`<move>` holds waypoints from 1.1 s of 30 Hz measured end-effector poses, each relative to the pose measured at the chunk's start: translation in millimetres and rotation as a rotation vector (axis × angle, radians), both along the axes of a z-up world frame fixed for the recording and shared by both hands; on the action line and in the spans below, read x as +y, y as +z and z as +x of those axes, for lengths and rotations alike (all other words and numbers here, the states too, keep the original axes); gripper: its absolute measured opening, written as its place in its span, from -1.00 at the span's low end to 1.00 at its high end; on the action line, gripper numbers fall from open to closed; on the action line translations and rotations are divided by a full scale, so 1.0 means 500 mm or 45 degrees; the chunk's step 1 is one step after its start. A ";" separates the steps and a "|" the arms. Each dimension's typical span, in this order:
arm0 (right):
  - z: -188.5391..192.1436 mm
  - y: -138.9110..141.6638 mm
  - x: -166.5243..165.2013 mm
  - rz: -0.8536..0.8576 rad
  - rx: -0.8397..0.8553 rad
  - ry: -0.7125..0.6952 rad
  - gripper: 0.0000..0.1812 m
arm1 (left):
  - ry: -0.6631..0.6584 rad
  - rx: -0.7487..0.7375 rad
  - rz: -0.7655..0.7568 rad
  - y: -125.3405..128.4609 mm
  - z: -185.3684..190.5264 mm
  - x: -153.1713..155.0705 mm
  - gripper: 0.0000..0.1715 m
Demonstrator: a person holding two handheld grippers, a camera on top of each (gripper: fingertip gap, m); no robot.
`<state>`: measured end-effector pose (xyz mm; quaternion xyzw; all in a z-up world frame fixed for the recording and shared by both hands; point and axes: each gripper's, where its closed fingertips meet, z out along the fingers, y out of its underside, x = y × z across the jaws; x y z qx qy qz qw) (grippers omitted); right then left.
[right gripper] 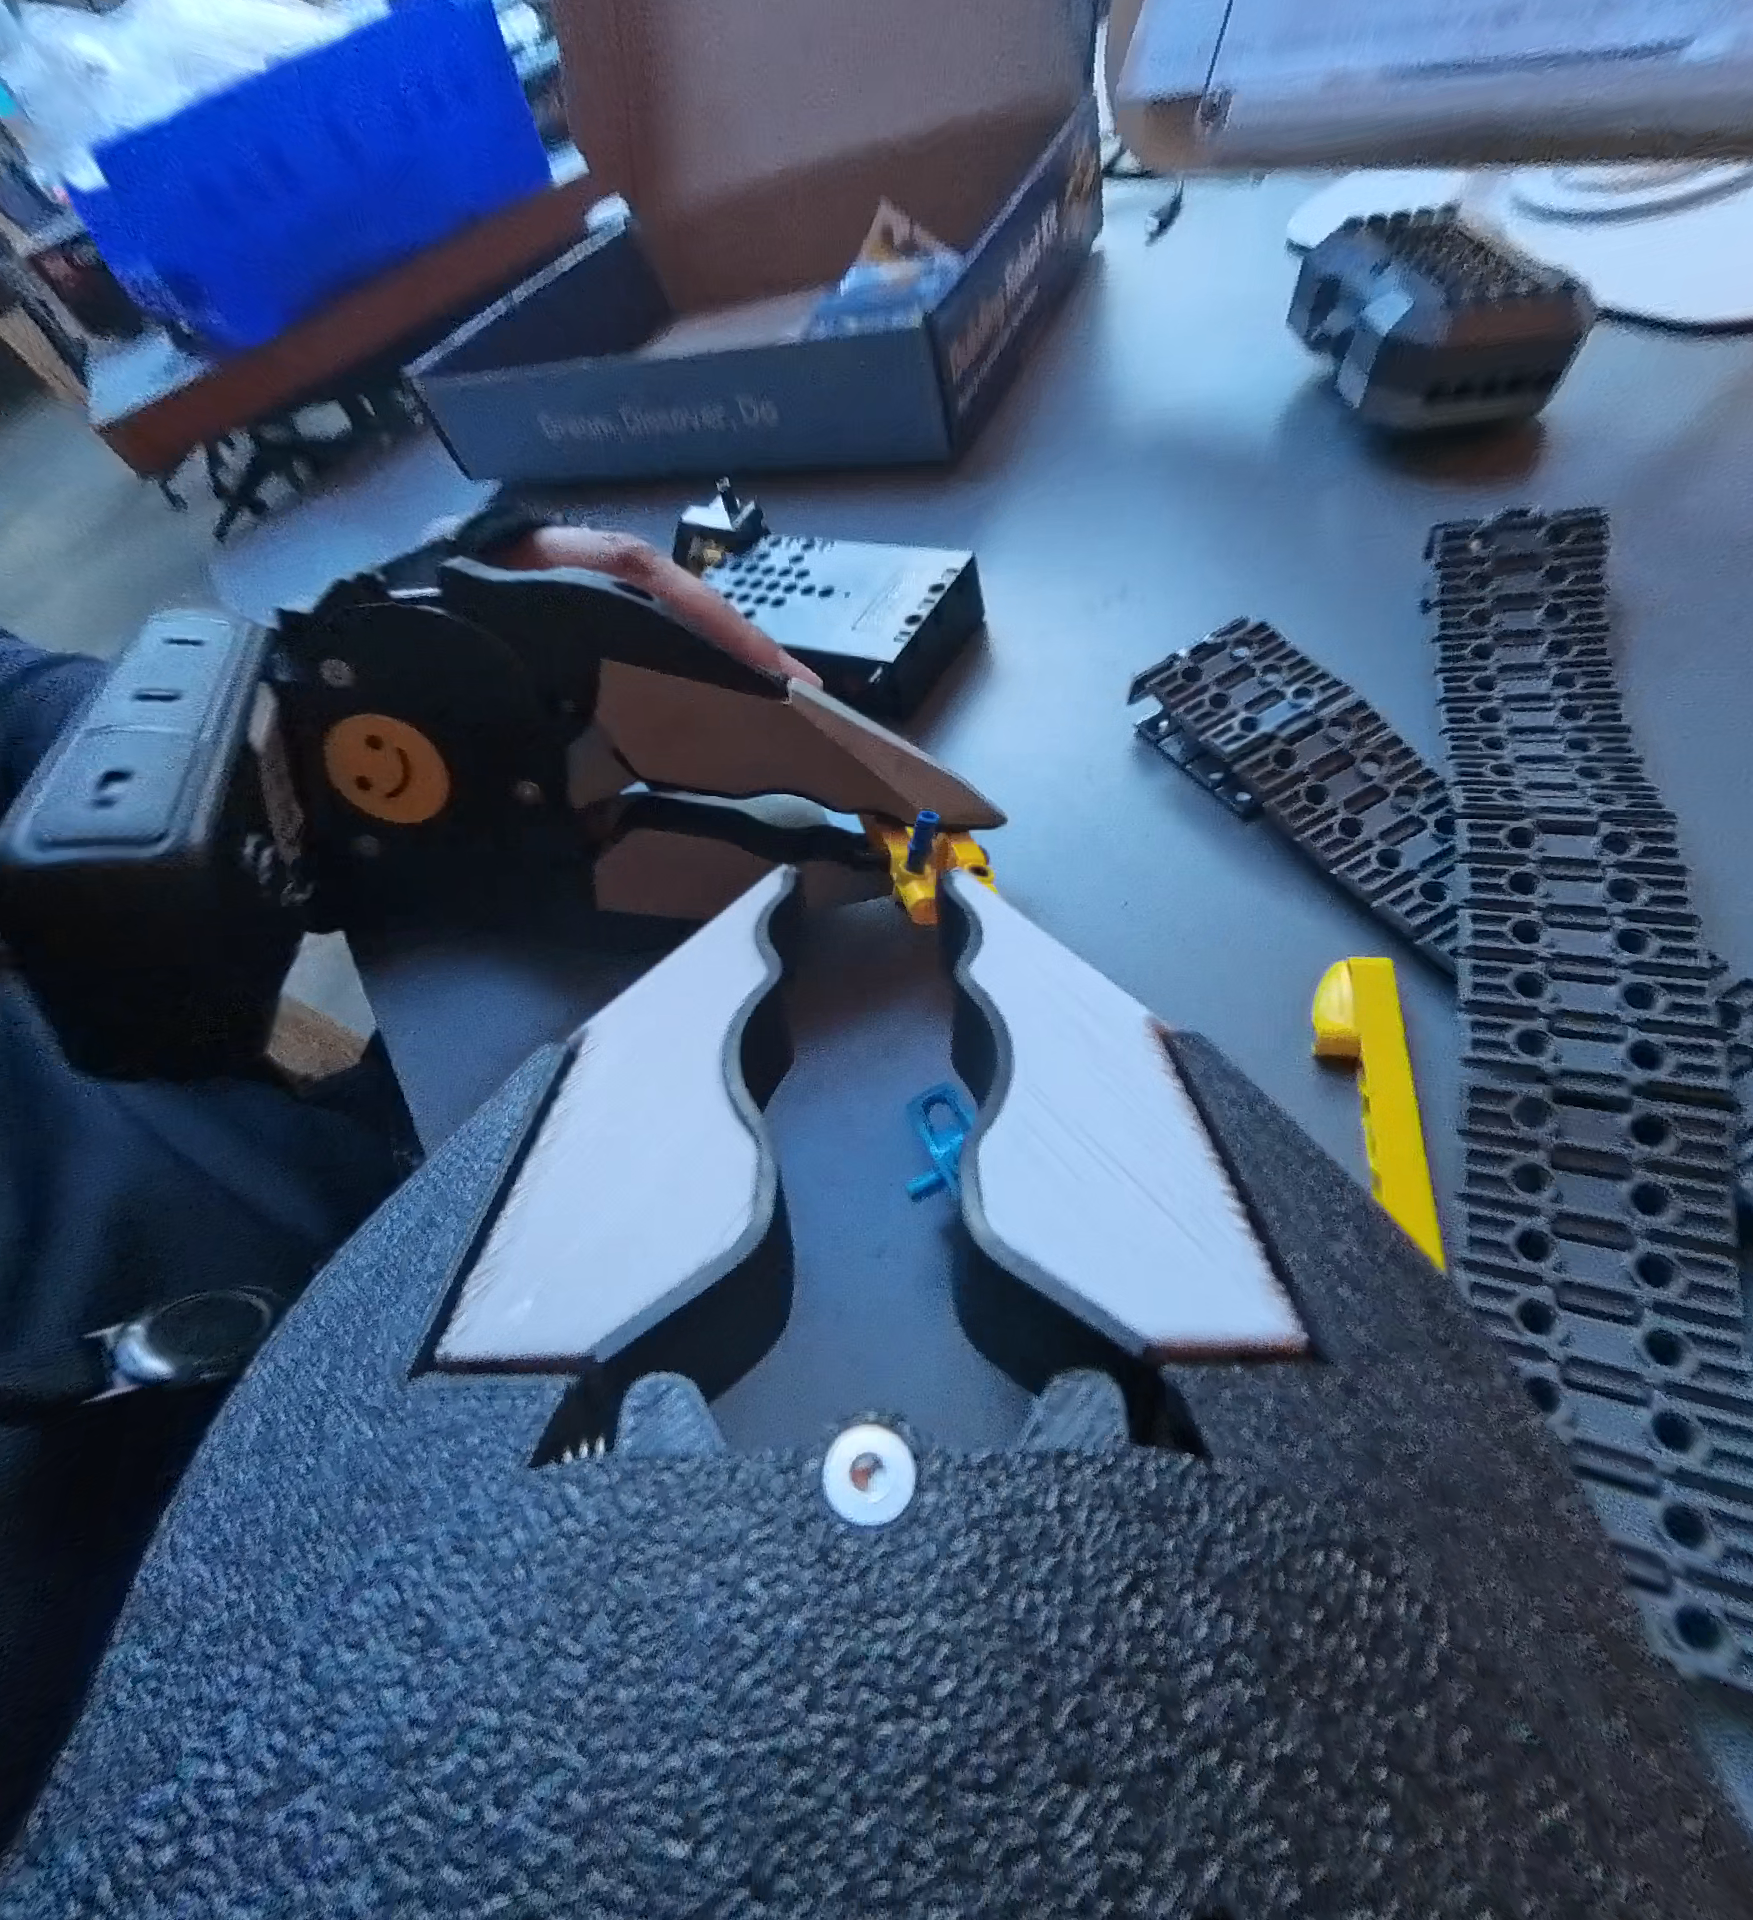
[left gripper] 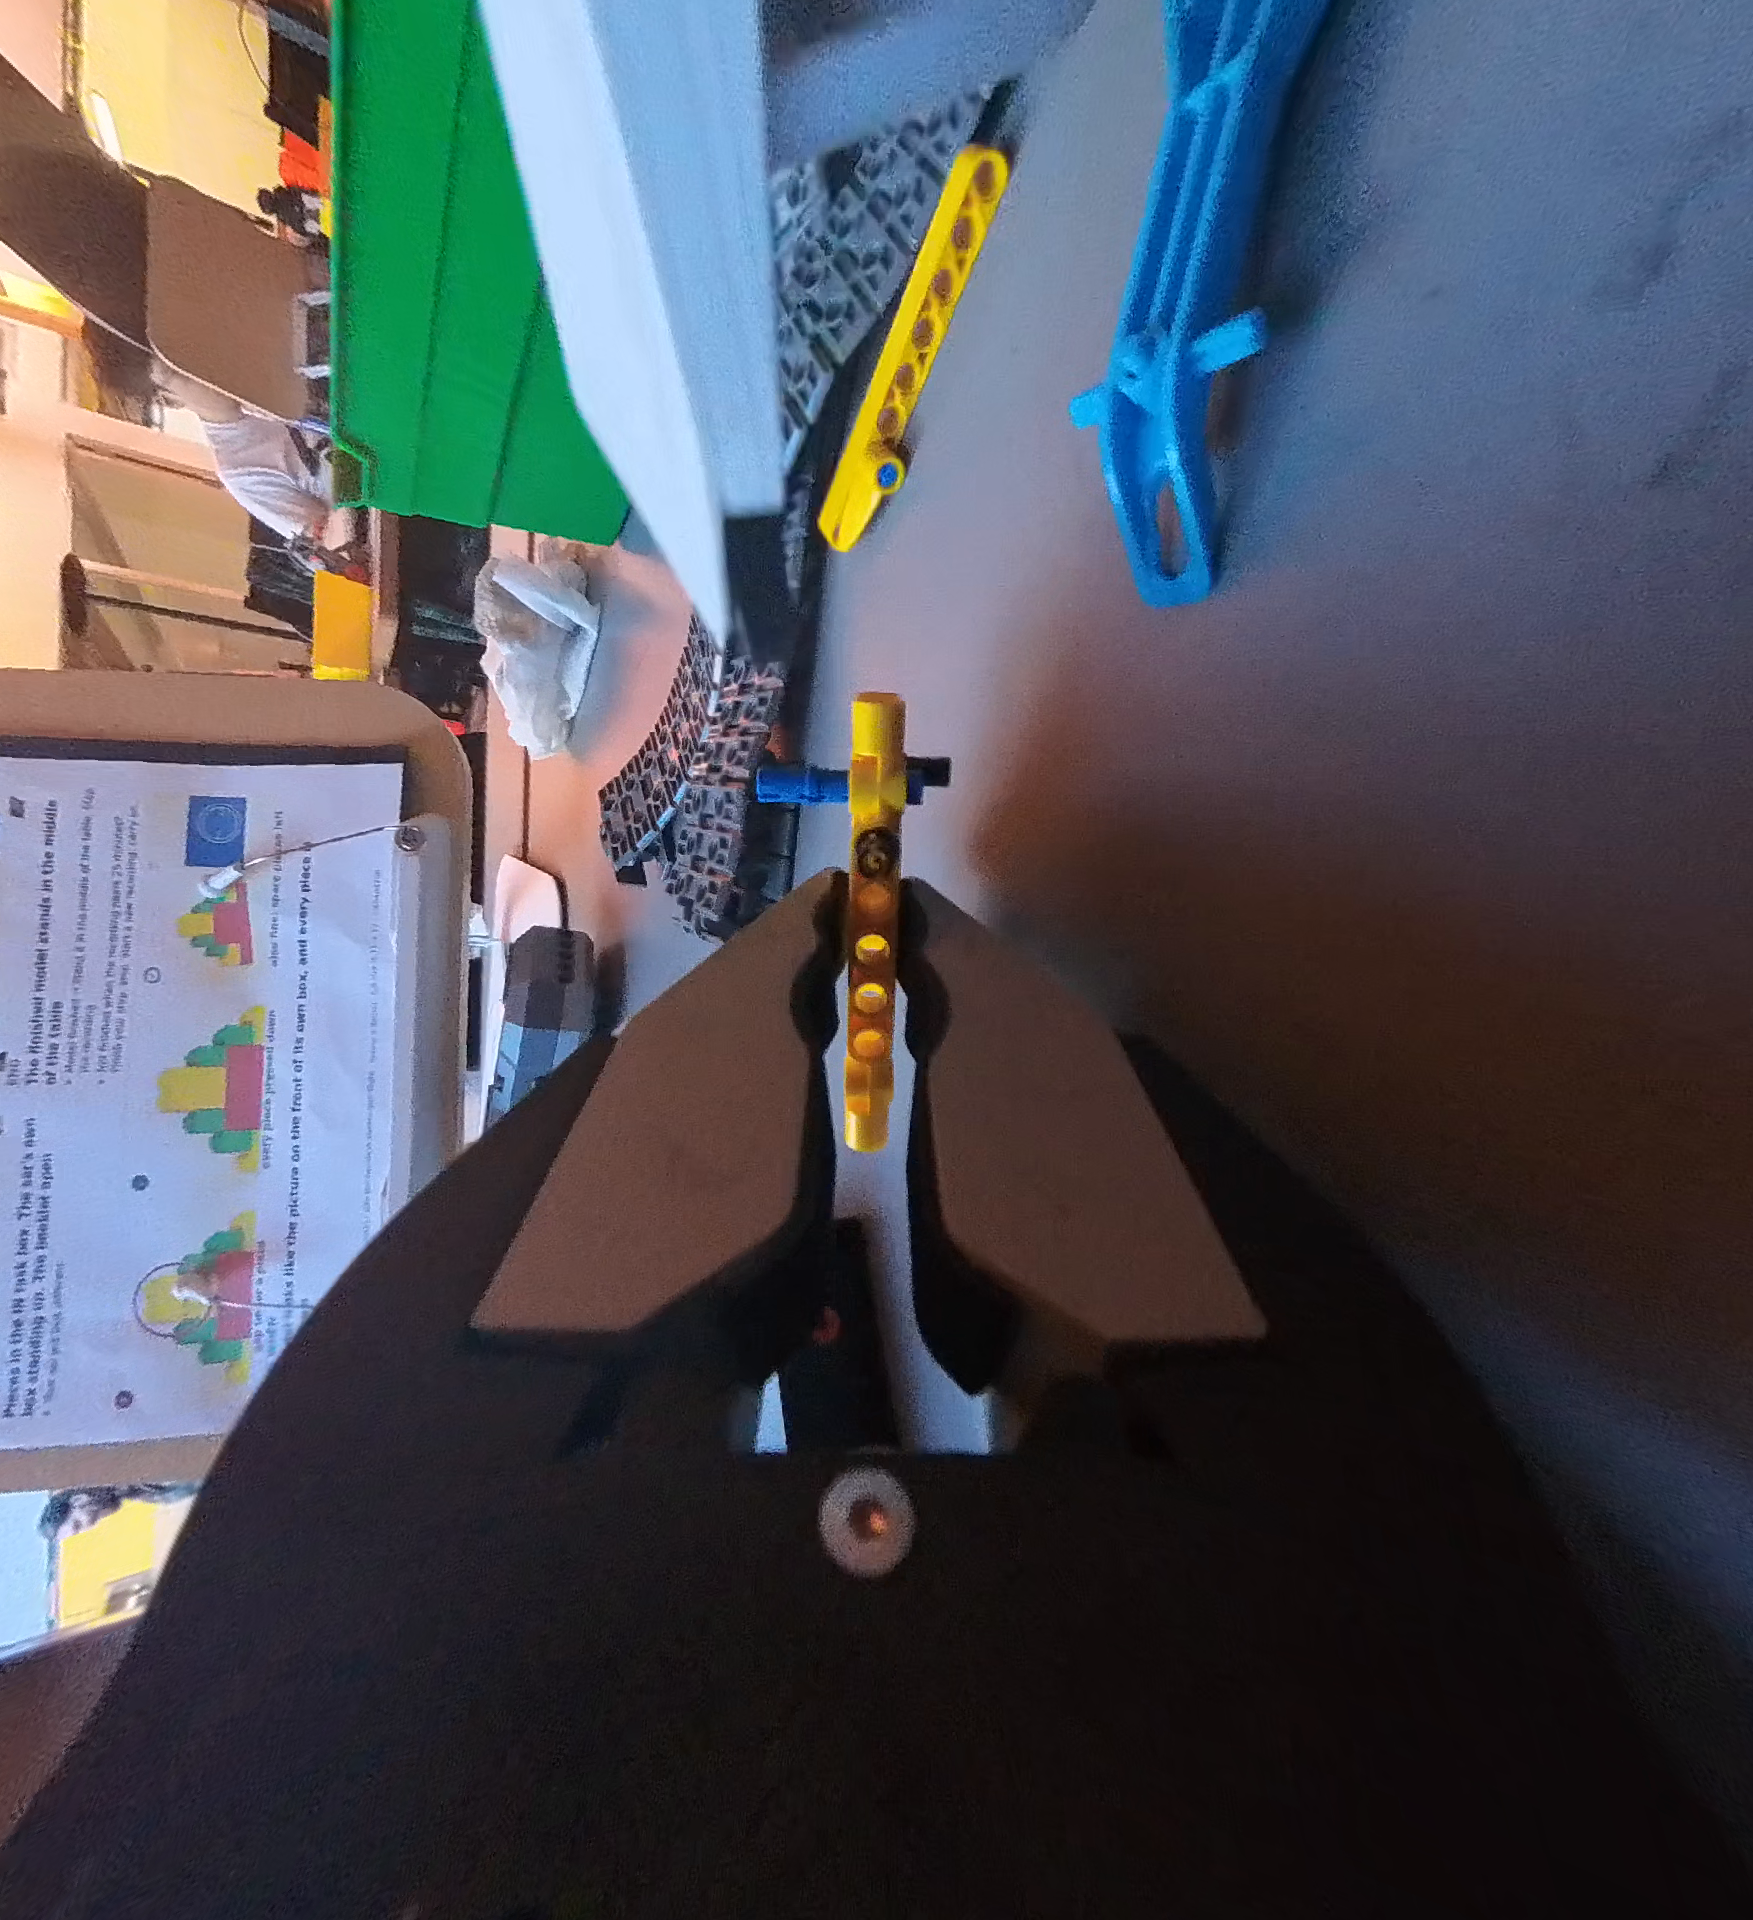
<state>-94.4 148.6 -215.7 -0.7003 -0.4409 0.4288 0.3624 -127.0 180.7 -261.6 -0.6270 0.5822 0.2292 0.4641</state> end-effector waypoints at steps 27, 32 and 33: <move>-0.118 -0.063 -0.095 -0.093 -0.230 0.054 -1.00 | -0.036 0.098 0.007 -0.019 -0.052 -0.113 -0.94; -0.140 -0.047 -0.050 -0.181 -0.122 -0.049 -1.00 | 0.069 0.052 -0.016 -0.016 -0.072 -0.084 -0.93; -0.144 -0.042 -0.043 -0.193 -0.092 -0.069 -1.00 | 0.088 0.036 -0.021 -0.014 -0.075 -0.081 -0.90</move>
